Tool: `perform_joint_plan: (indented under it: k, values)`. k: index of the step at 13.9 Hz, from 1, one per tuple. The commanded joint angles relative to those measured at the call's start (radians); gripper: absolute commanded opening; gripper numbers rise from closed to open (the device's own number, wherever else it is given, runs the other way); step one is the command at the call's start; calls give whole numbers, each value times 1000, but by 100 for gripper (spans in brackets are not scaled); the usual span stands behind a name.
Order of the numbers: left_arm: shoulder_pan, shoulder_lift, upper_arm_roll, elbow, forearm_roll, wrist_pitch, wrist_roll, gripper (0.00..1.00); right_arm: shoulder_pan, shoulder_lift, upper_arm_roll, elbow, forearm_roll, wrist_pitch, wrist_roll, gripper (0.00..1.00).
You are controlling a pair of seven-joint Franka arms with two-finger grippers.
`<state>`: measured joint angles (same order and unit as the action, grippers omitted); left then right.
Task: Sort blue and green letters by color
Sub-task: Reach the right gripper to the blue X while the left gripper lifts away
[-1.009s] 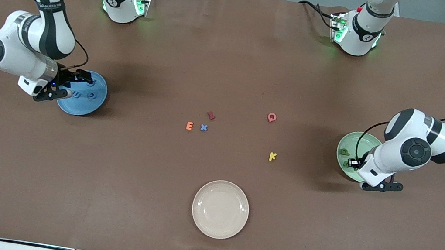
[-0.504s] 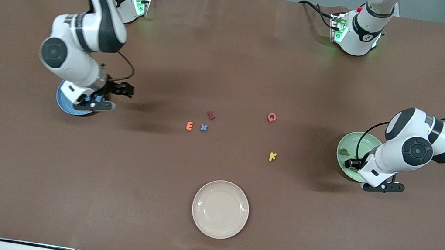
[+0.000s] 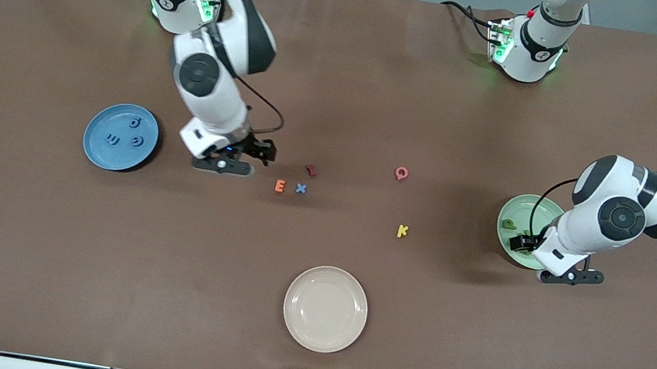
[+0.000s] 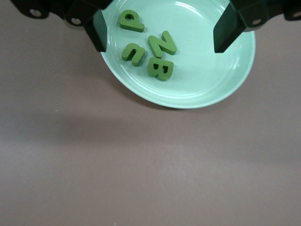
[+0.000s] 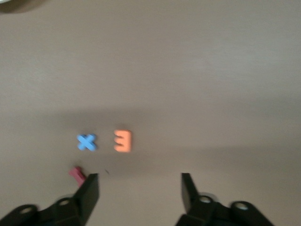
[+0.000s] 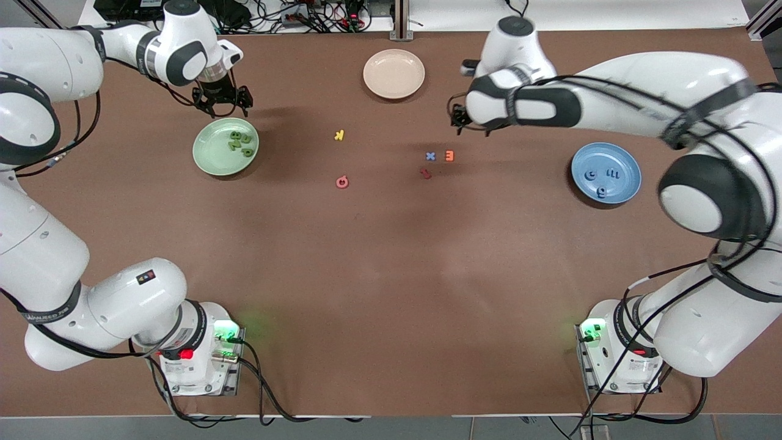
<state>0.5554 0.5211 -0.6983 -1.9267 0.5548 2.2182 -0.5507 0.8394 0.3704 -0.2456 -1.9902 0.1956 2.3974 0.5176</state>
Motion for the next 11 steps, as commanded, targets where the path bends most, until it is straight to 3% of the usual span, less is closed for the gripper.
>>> perform_joint_plan:
  k: [1,5,8,11]
  values:
    - [12,-96,-29,3,10,-32,2,99,58,140,-15,91,18,75,100,61]
    - [12,-185,-84,131,-4,-216,38,100,109,260,-15,204,15,80,214,59]
    - [12,-219,-148,308,-42,-453,130,100,118,297,-17,246,13,81,246,59]
    - [12,-220,-156,470,-144,-644,228,100,121,329,-17,272,11,81,246,55]
